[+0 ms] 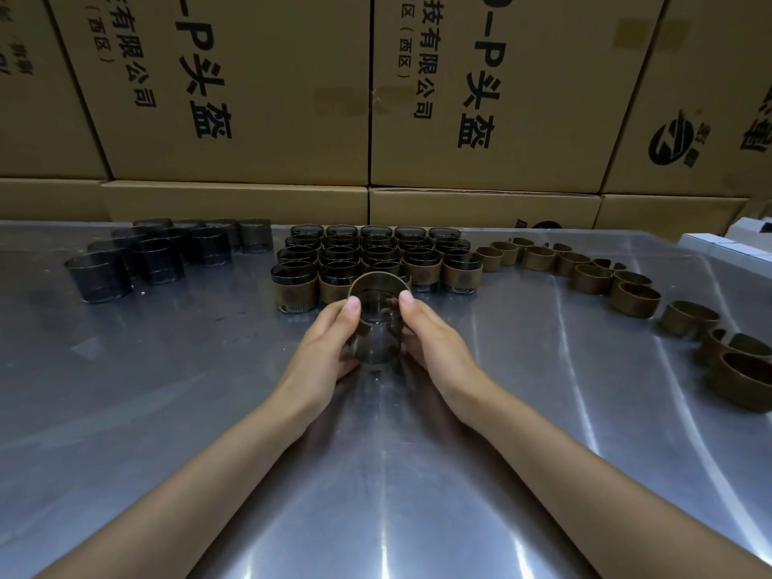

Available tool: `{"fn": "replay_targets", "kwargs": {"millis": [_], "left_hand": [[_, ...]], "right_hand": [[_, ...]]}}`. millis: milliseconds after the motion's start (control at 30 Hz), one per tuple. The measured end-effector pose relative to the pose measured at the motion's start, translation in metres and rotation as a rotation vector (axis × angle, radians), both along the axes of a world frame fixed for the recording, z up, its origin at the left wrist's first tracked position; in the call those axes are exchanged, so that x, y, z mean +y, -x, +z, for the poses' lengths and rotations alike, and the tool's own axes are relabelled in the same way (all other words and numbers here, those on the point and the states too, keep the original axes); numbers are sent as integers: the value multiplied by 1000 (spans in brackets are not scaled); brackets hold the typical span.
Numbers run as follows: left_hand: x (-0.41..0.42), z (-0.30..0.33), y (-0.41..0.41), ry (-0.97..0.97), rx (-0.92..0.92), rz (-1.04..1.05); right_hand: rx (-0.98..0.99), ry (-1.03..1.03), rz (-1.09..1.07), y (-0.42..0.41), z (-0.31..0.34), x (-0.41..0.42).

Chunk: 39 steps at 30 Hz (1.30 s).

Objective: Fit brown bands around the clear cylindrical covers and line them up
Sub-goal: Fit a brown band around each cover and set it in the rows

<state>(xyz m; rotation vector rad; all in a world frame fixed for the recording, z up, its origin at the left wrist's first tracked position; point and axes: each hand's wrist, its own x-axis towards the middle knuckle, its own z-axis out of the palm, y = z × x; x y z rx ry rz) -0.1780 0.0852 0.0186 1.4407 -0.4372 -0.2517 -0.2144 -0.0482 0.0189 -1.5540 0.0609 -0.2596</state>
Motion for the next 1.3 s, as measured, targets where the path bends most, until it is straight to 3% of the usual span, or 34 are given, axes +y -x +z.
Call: {"fn": "replay_targets", "kwargs": {"millis": [200, 400, 600, 733, 900, 1067, 1300], "left_hand": [[-2, 3, 2, 39, 36, 74], [4, 2, -6, 108, 183, 5], [16, 9, -15, -41, 227, -180], [25, 9, -20, 52, 284, -265], [28, 5, -19, 173, 326, -418], [29, 6, -13, 231, 273, -567], [28, 10, -6, 268, 199, -608]], "right_hand": [[59, -61, -13, -1, -1, -2], [95, -209, -1, -3, 3, -6], [110, -491, 244, 1, 9, -11], [188, -435, 456, 5, 11, -25], [114, -388, 633, 7, 9, -28], [42, -401, 686, 6, 8, -28], [22, -374, 699, 8, 9, -28]]}}
